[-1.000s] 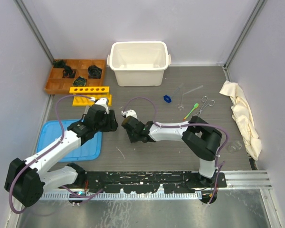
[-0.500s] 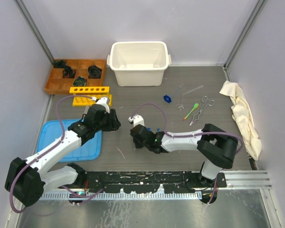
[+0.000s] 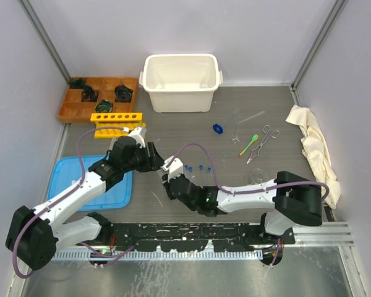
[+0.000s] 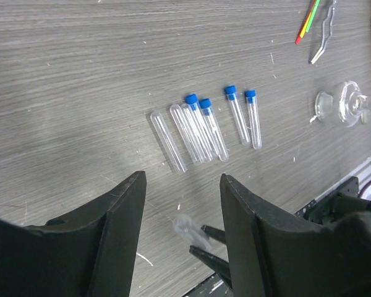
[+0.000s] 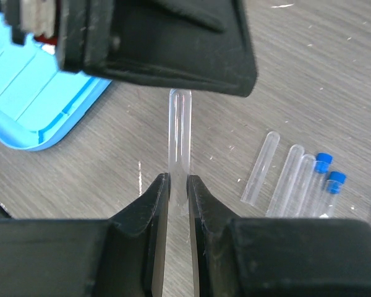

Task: Organize the chemistry lab equipment
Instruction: Pick up the test tube at the center of the board.

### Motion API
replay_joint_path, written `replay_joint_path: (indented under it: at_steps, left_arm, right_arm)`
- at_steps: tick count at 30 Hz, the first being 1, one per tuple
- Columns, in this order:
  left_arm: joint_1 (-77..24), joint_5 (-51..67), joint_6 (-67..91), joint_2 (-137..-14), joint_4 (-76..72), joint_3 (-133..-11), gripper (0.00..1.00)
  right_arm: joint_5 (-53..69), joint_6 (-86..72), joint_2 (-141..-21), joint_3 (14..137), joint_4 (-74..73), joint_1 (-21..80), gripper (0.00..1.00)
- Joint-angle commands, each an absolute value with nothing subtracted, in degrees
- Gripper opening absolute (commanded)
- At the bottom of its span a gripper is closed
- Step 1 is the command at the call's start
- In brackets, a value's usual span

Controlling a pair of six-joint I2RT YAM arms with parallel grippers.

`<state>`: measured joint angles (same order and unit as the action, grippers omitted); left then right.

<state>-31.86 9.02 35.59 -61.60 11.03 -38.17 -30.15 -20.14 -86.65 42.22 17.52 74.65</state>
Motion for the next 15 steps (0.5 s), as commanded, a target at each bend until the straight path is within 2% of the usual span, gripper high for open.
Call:
replay_joint_path:
  at_steps: [1, 9, 15]
  left_arm:
    - [-31.8, 11.8, 37.6, -58.2, 8.4, -37.6, 0.52]
    - [-31.8, 11.4, 39.5, -54.0, 9.6, -36.8, 0.5]
    - [-31.8, 12.5, 40.6, -55.2, 8.8, -36.6, 0.5]
  right_arm:
    - [-37.9, -18.9, -84.7, 43.3, 21.6, 75.1, 0.01]
    - [-41.6, -18.8, -83.2, 42.2, 22.6, 75.6, 0.01]
    - [-42.6, -19.0, -81.0, 40.1, 25.0, 75.8, 0.01]
